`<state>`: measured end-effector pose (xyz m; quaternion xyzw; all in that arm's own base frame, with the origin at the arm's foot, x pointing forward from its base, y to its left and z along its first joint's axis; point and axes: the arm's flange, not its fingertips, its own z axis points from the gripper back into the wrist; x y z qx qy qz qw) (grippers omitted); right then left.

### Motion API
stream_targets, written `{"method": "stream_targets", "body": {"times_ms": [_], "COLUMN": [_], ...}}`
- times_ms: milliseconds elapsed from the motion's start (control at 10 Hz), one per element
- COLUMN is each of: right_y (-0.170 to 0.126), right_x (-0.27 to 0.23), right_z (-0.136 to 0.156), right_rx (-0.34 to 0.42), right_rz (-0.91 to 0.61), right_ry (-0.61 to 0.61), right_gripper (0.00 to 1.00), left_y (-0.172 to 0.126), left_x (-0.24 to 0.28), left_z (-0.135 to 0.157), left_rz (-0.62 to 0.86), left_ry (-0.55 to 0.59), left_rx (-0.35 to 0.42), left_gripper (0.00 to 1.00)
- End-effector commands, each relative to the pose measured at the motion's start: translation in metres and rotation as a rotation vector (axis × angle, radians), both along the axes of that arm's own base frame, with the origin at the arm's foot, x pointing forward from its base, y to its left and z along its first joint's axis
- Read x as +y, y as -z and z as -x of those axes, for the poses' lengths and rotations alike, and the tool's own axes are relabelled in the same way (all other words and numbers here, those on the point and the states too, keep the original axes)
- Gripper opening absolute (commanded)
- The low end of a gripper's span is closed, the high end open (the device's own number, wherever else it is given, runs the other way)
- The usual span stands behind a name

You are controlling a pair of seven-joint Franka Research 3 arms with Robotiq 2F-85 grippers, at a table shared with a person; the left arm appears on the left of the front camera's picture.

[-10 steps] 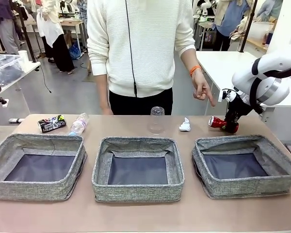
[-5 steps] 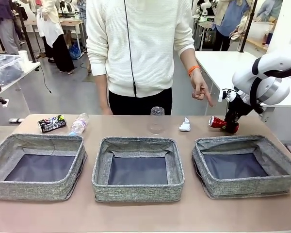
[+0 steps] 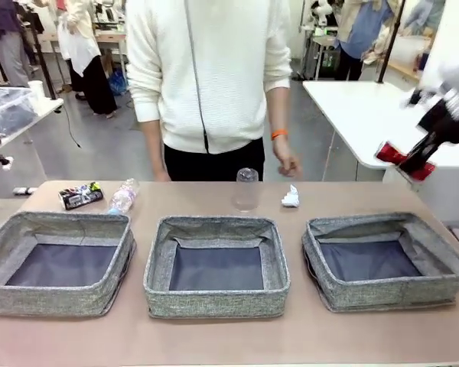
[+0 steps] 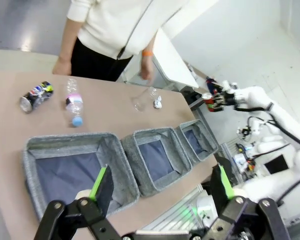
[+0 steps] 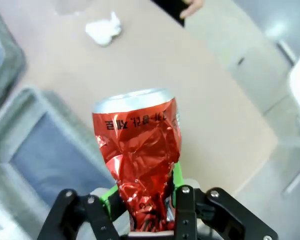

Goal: Sort the waste into the appropriate baskets.
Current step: Pick up the waste item pointed out by the person.

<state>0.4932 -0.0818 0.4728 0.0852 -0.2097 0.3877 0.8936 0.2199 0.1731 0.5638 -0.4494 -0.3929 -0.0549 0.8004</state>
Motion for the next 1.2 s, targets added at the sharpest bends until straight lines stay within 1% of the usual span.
{"method": "stream_targets", "body": {"times_ms": [0, 100, 200, 300, 400, 500, 800, 900, 1000, 1100], "right_y": [-0.045, -0.046, -0.038, -0.029, -0.015, -0.044, -0.044, -0.036, -0.046, -0.069], "right_x": [0.04, 0.055, 0.07, 0.075, 0.072, 0.065, 0.065, 0.067, 0.077, 0.098], "right_z": [0.079, 0.1, 0.112, 0.115, 0.109, 0.123, 0.123, 0.124, 0.117, 0.113], "right_rx": [0.062, 0.042, 0.064, 0.098, 0.137, 0.063, 0.063, 0.079, 0.131, 0.149], "right_rz": [-0.065, -0.004, 0.068, 0.062, 0.036, 0.019, 0.019, 0.016, 0.021, 0.036], "right_ry": [0.024, 0.092, 0.128, 0.135, 0.066, 0.096, 0.096, 0.076, 0.139, 0.202], "right_gripper": [0.0, 0.0, 0.0, 0.0, 0.0, 0.0, 0.0, 0.3, 0.3, 0.3], "left_y": [-0.002, -0.002, -0.002, -0.002, -0.002, -0.002, -0.002, -0.002, -0.002, -0.002], "left_x": [-0.002, -0.002, -0.002, -0.002, -0.002, -0.002, -0.002, -0.002, -0.002, -0.002], "left_z": [-0.002, -0.002, -0.002, -0.002, -0.002, -0.002, -0.002, -0.002, -0.002, -0.002], "left_rz": [-0.003, -0.003, -0.003, -0.003, -0.003, -0.003, -0.003, -0.003, -0.003, -0.003], "left_ry": [0.008, 0.008, 0.008, 0.008, 0.008, 0.008, 0.008, 0.008, 0.008, 0.008], "left_rx": [-0.02, -0.02, -0.02, -0.02, -0.02, -0.02, -0.02, -0.02, -0.02, -0.02], "left_gripper": [1.0, 1.0, 1.0, 1.0, 1.0, 1.0, 1.0, 1.0, 1.0, 1.0]}}
